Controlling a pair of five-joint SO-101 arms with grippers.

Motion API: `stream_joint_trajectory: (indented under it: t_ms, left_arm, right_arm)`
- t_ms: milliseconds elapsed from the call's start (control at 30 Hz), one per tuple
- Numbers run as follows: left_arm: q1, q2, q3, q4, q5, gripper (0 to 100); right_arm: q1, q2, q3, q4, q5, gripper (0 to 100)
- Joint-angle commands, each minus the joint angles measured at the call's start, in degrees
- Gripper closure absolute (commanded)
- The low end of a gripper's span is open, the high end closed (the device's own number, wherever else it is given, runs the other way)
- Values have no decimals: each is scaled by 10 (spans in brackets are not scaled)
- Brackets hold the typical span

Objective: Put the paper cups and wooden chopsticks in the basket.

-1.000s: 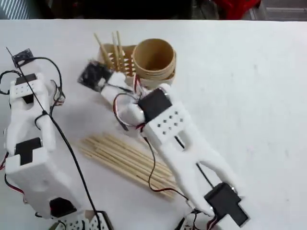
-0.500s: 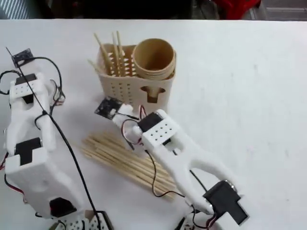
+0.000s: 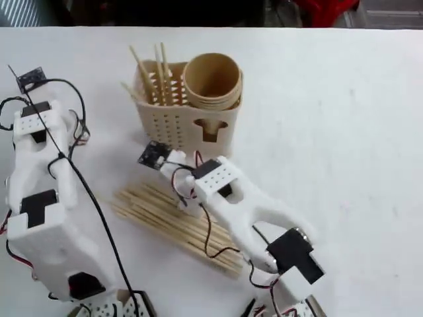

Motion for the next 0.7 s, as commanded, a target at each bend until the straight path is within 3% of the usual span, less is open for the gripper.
stream_joint_trajectory:
  t_ms: [0,100,200,233,467,667]
  left_arm:
    - [7,-5,-5,-5,2,880]
    - [7,-5,-5,-6,2,880]
    - [7,-5,-5,-5,2,880]
    - [7,-5,-5,-5,2,880]
    - [5,-5,-5,-4,2,880]
    - [5,-5,-5,-6,1,880]
  right_arm:
    - [31,1,-25,-8,5,769]
    - [35,6,-22,-8,5,810]
    - [33,6,-22,-8,5,979]
    - [33,6,-21,-7,5,991]
    - [35,-16,3,-24,5,983]
    - [31,-209,60,2,-13,982]
